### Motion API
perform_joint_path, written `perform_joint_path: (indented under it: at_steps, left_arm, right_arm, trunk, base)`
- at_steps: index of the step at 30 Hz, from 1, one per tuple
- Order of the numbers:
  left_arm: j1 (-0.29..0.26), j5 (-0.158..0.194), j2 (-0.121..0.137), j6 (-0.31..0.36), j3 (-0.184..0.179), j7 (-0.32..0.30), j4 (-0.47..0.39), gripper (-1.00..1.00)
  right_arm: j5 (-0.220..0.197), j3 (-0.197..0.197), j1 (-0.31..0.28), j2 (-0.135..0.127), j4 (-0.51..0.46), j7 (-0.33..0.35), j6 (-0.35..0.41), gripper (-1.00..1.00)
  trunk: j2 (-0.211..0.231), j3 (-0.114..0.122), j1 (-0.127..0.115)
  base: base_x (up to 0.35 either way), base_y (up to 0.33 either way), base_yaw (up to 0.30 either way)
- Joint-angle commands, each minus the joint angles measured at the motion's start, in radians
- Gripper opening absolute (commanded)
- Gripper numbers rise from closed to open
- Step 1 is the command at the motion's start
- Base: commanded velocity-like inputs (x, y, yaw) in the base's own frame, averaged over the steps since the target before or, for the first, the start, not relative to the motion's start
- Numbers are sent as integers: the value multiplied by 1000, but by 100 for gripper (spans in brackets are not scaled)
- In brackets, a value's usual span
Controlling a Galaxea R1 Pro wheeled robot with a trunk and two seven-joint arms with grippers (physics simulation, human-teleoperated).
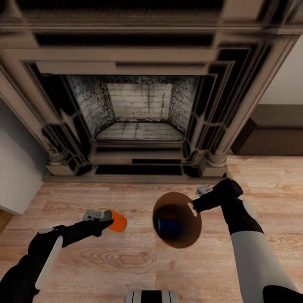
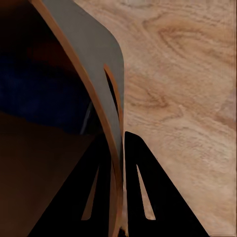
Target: Put the three can of soda from the living room inside the tash can in the kitchen.
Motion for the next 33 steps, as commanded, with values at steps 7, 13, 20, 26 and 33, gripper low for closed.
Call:
perform_joint_path:
  at_steps: [7,13,20,26,33]
  left_arm:
    - [-130,-2,8,239,18,-141,-79,-100]
    - [-323,-3,3,374,12,-218,-88,-100]
    - [-498,-8,-10,374,-38,-230,-53,-100]
    - [-538,39,-20,374,-225,-232,-40,-100]
    - [-613,80,-32,374,-473,-232,-37,-100]
  right_arm:
    - [-7,0,-1,-1,85,13,9,-100]
    - [-7,1,-2,2,122,14,9,-100]
    - [-6,7,-4,7,130,14,9,-100]
    - [-6,17,-29,6,212,12,9,-100]
    - [-6,17,-76,6,278,11,9,-100]
  trunk:
    - [49,22,-27]
    - [91,41,-50]
    - [140,63,-77]
    - [182,82,-100]
    - [189,85,-104]
  base:
    - [0,0,0]
    - [0,0,0]
    - [0,0,0]
    - [0,0,0]
    - [0,0,0]
